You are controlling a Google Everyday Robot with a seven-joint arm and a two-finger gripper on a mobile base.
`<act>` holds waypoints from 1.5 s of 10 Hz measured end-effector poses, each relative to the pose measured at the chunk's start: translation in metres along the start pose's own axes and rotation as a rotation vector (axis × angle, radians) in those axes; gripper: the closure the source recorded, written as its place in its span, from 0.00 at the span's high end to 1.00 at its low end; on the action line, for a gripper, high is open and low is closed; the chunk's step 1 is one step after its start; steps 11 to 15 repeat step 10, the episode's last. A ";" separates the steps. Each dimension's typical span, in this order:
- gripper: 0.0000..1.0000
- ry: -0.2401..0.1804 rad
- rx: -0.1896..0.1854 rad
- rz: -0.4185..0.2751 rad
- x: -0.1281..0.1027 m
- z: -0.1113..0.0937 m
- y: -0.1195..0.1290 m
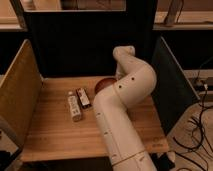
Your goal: Pick up the ceramic bowl
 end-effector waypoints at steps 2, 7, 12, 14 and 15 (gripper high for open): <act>0.00 -0.065 -0.035 0.004 -0.008 -0.029 -0.001; 0.00 -0.155 -0.100 0.020 -0.002 -0.067 -0.011; 0.00 -0.188 -0.115 0.016 0.009 -0.083 -0.016; 0.00 -0.188 -0.115 0.016 0.009 -0.083 -0.016; 0.00 -0.188 -0.115 0.016 0.009 -0.083 -0.016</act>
